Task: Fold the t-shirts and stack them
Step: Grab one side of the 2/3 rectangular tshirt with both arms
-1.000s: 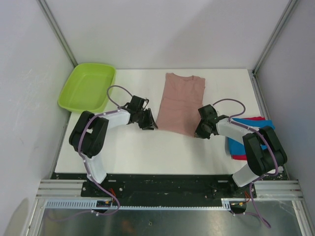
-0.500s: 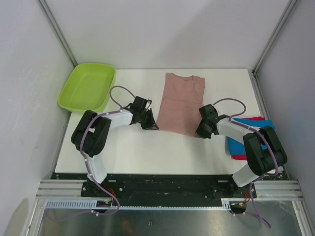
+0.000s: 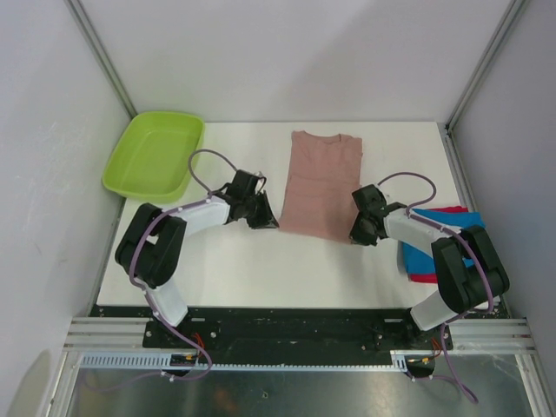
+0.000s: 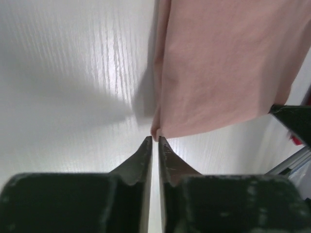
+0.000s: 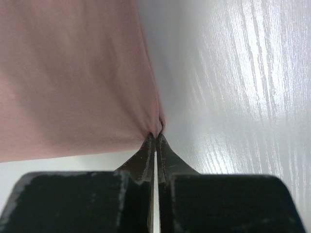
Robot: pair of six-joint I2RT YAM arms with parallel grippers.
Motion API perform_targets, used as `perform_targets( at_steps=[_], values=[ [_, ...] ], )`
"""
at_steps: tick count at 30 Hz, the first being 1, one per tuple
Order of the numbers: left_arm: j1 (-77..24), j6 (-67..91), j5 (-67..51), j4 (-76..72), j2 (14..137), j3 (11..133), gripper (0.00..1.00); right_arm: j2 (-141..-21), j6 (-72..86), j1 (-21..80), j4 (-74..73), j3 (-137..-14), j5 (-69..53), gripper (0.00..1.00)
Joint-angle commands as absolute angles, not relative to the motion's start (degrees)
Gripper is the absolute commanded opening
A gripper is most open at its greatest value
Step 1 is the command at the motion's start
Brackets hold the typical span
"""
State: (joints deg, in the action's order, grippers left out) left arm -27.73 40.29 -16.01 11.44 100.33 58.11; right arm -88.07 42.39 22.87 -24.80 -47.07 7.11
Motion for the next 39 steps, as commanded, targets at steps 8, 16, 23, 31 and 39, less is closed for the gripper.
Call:
perform_targets(
  at_steps=[8, 16, 23, 31, 39],
  values=[
    [-29.43, 41.13, -15.98, 11.87, 93.67, 52.83, 0.48, -86.99, 40.34, 24.58, -30.58, -47.02, 11.40, 0.00],
    [-30.12, 49.21, -14.76, 3.46, 94.33, 51.40, 0.51, -86.89, 39.83, 24.50, -31.01, -47.02, 11.50, 0.00],
    [-30.66, 57.22, -11.32, -3.01, 97.25, 50.45, 0.51, -87.32, 39.76, 24.60, -30.85, -47.02, 11.40, 0.00],
    [-32.26, 59.72, -7.28, 1.02, 99.05, 51.60, 0.45, -87.27, 39.40, 24.53, -31.17, -47.02, 11.39, 0.00],
    [-33.08, 59.84, -4.30, 5.11, 99.48, 52.25, 0.39, -86.90, 39.22, 24.31, -31.29, -47.02, 11.45, 0.00]
  ],
)
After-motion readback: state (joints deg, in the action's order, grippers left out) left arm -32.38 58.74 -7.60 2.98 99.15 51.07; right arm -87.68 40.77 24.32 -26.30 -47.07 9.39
